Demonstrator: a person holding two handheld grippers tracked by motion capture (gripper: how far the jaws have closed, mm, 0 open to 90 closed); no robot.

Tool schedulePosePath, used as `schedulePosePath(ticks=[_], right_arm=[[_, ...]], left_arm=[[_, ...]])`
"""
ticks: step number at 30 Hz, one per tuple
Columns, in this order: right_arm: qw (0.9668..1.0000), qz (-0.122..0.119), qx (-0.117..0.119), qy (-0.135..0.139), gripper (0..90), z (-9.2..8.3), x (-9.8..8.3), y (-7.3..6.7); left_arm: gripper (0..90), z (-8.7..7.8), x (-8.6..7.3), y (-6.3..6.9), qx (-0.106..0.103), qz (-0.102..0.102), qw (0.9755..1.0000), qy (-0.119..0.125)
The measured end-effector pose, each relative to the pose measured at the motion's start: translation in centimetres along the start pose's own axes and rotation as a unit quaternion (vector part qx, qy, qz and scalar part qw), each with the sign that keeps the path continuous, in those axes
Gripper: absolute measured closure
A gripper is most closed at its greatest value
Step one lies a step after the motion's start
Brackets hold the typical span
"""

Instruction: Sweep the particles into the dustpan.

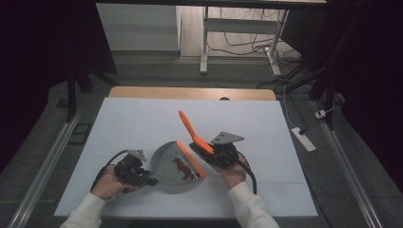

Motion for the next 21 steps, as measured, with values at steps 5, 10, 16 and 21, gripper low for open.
schedulePosePath(ticks=[5, 10, 16, 21], right_arm=[[0.9999, 0.005, -0.008, 0.009, 70.1, -0.7, 0.2, 0.9], [0.9999, 0.005, -0.005, 0.012, 70.1, -1.1, 0.5, 1.4], [0.9999, -0.001, 0.004, 0.015, 70.1, -1.7, 0.6, 1.7], [0.9997, -0.002, 0.009, 0.022, 70.1, -2.7, 0.9, 2.0]], left_arm=[[61.9, 0.1, -0.1, 0.2, 0.006, 0.007, 0.9999, 0.009], [62.0, 0.0, -0.3, 0.2, 0.008, 0.009, 0.9997, 0.020], [62.0, -0.4, -0.4, 0.2, 0.021, 0.000, 0.9990, 0.040], [61.9, -0.6, -0.4, 0.5, 0.036, -0.007, 0.9980, 0.050]])
Point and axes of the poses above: each handheld gripper's, and its own axes: z roughly forward along the jaws, x roughly out of its top, y roughly to its right, the point moved 1 cm from there along z, roughly forward along the jaws, and after that the axes turned 13 degrees about y, right-handed, at the moved point
